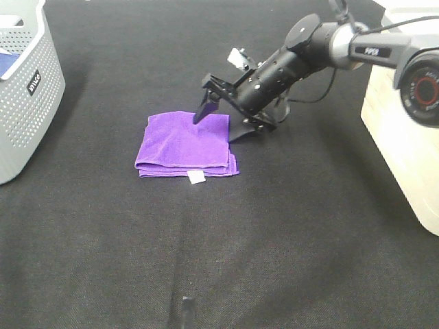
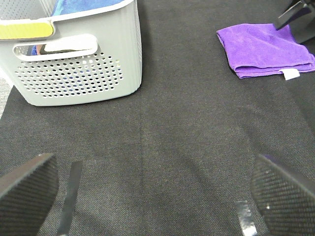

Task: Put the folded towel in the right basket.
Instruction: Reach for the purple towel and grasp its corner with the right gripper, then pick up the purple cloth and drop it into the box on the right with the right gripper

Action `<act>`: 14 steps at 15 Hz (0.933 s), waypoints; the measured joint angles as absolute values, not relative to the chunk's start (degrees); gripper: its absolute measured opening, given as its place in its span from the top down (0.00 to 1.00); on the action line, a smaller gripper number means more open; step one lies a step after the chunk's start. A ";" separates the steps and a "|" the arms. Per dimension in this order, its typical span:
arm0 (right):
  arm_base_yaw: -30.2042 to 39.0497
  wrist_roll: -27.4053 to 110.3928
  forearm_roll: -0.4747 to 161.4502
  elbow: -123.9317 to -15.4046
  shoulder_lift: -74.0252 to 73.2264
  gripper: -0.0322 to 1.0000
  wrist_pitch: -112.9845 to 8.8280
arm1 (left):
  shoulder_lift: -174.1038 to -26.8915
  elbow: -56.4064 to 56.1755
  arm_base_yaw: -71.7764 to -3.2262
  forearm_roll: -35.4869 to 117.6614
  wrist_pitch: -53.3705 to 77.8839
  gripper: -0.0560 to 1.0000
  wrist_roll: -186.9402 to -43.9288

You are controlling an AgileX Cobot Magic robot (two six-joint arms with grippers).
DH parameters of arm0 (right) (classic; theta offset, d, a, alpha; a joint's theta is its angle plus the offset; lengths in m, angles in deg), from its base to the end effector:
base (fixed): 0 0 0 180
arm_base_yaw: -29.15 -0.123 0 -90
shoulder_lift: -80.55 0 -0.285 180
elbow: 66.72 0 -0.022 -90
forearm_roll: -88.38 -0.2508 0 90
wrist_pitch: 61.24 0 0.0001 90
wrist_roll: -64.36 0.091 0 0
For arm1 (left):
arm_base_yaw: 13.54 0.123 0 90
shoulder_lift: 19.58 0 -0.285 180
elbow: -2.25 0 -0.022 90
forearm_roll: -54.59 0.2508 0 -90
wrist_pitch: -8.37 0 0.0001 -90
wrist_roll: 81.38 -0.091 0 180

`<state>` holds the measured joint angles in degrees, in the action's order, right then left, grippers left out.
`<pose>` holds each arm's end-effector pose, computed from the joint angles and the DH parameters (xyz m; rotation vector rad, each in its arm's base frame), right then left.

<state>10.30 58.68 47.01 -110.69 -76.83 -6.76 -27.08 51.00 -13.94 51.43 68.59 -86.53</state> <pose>0.4842 0.2171 0.0811 -0.0841 2.8587 0.9574 -0.0049 -0.0043 0.2773 0.1006 2.0291 -0.0137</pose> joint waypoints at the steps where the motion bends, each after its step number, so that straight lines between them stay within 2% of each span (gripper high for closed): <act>1: 9.44 58.68 46.04 -110.80 -77.35 0.24 -7.85 | -27.08 51.00 -13.94 51.43 68.59 0.01 -86.53; 5: 5.26 58.68 46.73 -110.80 -78.04 0.40 -12.83 | -27.08 51.00 -13.94 51.43 68.59 0.01 -86.53; 6: 5.26 58.68 46.73 -110.80 -78.04 0.40 -12.83 | -27.08 51.00 -13.94 51.43 68.59 0.01 -86.53; 10: 4.80 58.68 50.85 -110.80 -78.49 0.81 -13.98 | -27.08 51.00 -13.94 51.43 68.59 0.01 -86.53; 11: 4.74 58.74 51.48 -110.80 -78.32 0.86 -13.98 | -27.08 51.00 -13.94 51.43 68.59 0.01 -86.53; 14: 4.52 58.28 56.93 -111.15 -76.09 0.86 -11.40 | -27.08 51.00 -13.94 51.43 68.59 0.01 -86.53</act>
<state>4.52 58.28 56.93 -111.15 -76.09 -11.40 -27.08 51.00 -13.94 51.43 68.59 -86.53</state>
